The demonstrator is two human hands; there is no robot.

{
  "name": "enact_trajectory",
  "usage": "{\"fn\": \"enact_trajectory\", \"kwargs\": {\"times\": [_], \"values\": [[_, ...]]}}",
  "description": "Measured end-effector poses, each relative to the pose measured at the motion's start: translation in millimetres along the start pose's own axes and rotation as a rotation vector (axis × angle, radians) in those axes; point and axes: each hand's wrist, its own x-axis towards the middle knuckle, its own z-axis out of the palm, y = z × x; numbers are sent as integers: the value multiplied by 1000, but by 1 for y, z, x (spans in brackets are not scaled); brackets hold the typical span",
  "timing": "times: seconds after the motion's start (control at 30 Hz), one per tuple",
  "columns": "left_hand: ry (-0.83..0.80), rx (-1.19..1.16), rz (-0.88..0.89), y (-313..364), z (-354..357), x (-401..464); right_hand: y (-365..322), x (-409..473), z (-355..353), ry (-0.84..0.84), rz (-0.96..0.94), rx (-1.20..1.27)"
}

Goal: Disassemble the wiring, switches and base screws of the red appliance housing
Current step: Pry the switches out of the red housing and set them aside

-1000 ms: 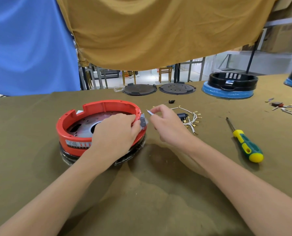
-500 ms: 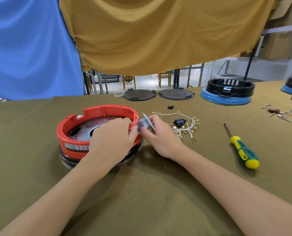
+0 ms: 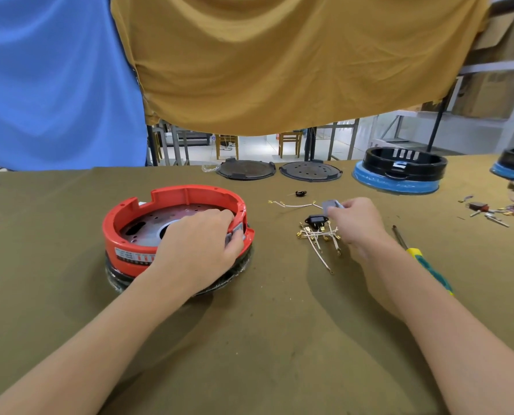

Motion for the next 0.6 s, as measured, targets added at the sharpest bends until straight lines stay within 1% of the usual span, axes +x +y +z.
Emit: {"fn": "enact_trajectory", "kwargs": {"times": [0.1,0.2,0.3,0.37,0.43,0.5,0.6], "values": [[1,-33,29,-1,0,0,5,4,-9,-26,57,-110],[-3,-54,75,-2,0,-1,6,4,-11,20,50,-160],[-29,-84,129,-3,-3,0,5,6,-12,150,-14,-34],[-29,-92,140,-4,-5,1,0,5,-13,175,-42,89],[-18,-90,99,-6,-6,0,-4,3,-11,134,-31,187],[-13,-85,39,-5,-4,0,-7,-1,-8,40,-7,307],[-26,-102,23,-5,0,0,-15,-11,-5,-125,-9,568]]}}
